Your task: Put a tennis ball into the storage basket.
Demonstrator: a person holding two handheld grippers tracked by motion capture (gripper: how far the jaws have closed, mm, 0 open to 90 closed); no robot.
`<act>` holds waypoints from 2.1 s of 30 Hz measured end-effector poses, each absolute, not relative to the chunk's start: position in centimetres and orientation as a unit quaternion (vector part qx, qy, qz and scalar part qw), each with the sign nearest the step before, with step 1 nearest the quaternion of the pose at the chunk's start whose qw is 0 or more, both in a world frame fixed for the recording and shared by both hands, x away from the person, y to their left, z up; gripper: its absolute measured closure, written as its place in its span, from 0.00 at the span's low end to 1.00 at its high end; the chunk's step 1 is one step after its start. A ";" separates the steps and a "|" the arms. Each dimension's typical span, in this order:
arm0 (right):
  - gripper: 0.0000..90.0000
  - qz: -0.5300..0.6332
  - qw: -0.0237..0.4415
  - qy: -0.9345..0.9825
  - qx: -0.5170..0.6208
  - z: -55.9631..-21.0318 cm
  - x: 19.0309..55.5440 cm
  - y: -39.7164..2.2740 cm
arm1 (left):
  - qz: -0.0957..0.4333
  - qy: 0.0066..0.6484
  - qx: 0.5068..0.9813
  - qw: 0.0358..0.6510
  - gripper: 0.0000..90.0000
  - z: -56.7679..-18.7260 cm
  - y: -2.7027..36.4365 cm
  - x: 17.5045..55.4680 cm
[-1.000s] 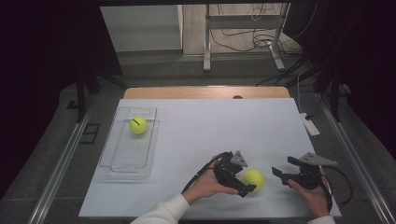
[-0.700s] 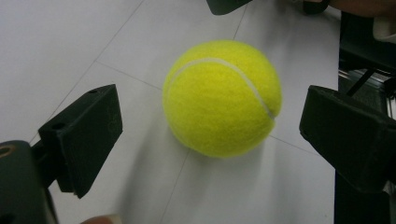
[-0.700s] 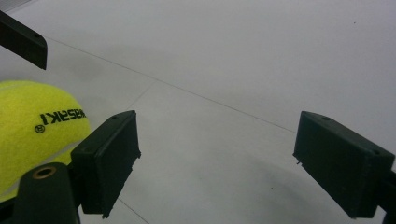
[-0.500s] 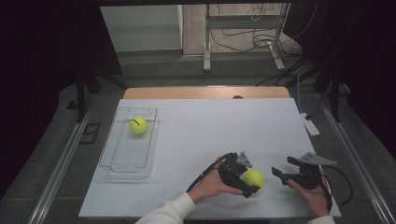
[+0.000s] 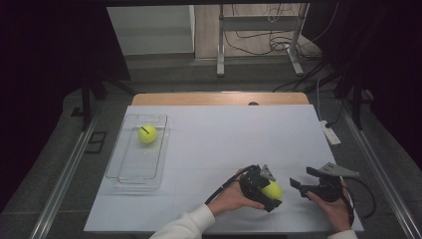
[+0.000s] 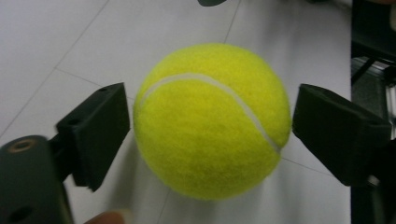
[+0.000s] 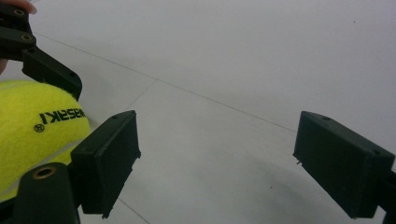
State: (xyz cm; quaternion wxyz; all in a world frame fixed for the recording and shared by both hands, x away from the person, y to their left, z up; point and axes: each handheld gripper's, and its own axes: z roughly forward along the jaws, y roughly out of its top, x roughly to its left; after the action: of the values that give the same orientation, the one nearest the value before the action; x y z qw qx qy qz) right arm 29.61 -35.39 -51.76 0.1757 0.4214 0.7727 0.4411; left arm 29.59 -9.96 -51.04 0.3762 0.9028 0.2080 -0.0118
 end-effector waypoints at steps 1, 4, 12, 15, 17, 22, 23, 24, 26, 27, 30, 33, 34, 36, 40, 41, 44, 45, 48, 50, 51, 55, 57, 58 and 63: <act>0.16 0.441 0.176 0.773 0.421 -51.7 29.6 -35.4 | -0.012 0.214 0.901 0.376 0.19 -51.0 -10.0 29.6; 0.16 0.441 0.177 0.773 0.421 -51.7 29.6 -35.4 | -0.017 0.216 0.900 0.378 0.26 -51.0 -9.9 29.7; 0.16 0.441 0.178 0.772 0.421 -51.7 29.6 -35.4 | -0.009 0.204 0.903 0.378 0.29 -50.8 -9.7 29.6; 0.16 0.440 0.178 0.772 0.422 -51.7 29.6 -35.4 | -0.009 0.205 0.898 0.388 0.29 -50.4 -9.4 29.6; 0.16 0.440 0.178 0.772 0.422 -51.7 29.6 -35.4 | -0.009 0.206 0.897 0.391 0.29 -50.3 -9.3 29.5; 0.16 0.440 0.178 0.773 0.421 -51.7 29.6 -35.4 | -0.001 0.207 0.892 0.401 0.29 -49.6 -8.3 29.4; 0.16 0.440 0.178 0.772 0.421 -51.7 29.6 -35.4 | 0.000 0.210 0.890 0.404 0.29 -49.5 -8.0 29.3; 0.16 0.440 0.179 0.772 0.422 -51.7 29.6 -35.4 | 0.000 0.213 0.889 0.405 0.29 -49.4 -7.8 29.3; 0.16 0.440 0.179 0.772 0.422 -51.7 29.6 -35.4 | 0.001 0.214 0.888 0.408 0.29 -49.4 -7.6 29.3; 0.16 0.441 0.179 0.772 0.422 -51.7 29.6 -35.4 | 0.001 0.216 0.885 0.411 0.29 -49.3 -7.4 29.2; 0.16 0.441 0.179 0.772 0.422 -51.7 29.6 -35.4 | 0.002 0.218 0.883 0.416 0.29 -49.1 -6.9 29.1; 0.16 0.441 0.179 0.772 0.422 -51.7 29.6 -35.4 | 0.007 0.218 0.881 0.420 0.29 -48.8 -6.3 29.0; 0.16 0.441 0.180 0.772 0.422 -51.7 29.6 -35.4 | 0.007 0.219 0.880 0.421 0.29 -48.8 -6.2 29.0; 0.16 0.441 0.180 0.772 0.422 -51.7 29.6 -35.4 | 0.008 0.221 0.878 0.424 0.29 -48.7 -5.9 29.0; 0.16 0.441 0.180 0.771 0.422 -51.7 29.6 -35.4 | 0.011 0.222 0.877 0.426 0.29 -48.5 -5.6 29.0; 0.16 0.441 0.180 0.771 0.422 -51.7 29.5 -35.4 | 0.010 0.223 0.876 0.428 0.29 -48.5 -5.5 29.0; 0.16 0.441 0.180 0.771 0.422 -51.7 29.5 -35.4 | 0.012 0.224 0.874 0.431 0.29 -48.4 -5.3 29.0; 0.16 0.442 0.180 0.771 0.423 -51.7 29.5 -35.4 | 0.013 0.224 0.874 0.431 0.29 -48.3 -5.2 29.0; 0.16 0.442 0.181 0.770 0.422 -51.7 29.5 -35.4 | 0.013 0.228 0.870 0.437 0.29 -48.2 -4.9 29.1; 0.16 0.442 0.181 0.771 0.422 -51.6 29.5 -35.4 | 0.015 0.228 0.869 0.438 0.29 -48.0 -4.6 29.2; 0.16 0.442 0.181 0.771 0.422 -51.6 29.5 -35.4 | 0.016 0.229 0.868 0.440 0.29 -48.0 -4.6 29.2; 0.16 0.444 0.182 0.770 0.420 -51.5 29.4 -35.3 | 0.020 0.236 0.863 0.446 0.29 -47.6 -3.9 29.4; 0.16 0.445 0.182 0.770 0.419 -51.5 29.4 -35.3 | 0.021 0.238 0.861 0.449 0.29 -47.5 -3.7 29.5; 0.16 0.443 0.183 0.772 0.418 -51.5 29.4 -35.3 | 0.022 0.239 0.861 0.449 0.29 -47.4 -3.6 29.5; 0.16 0.444 0.184 0.771 0.418 -51.5 29.4 -35.3 | 0.026 0.242 0.856 0.455 0.29 -47.0 -3.1 29.7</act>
State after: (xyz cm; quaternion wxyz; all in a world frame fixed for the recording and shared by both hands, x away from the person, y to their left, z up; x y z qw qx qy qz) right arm 29.39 -35.25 -51.49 0.1837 0.4176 0.7714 0.4436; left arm 29.72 -3.09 -47.00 0.4549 0.8565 0.2425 0.0265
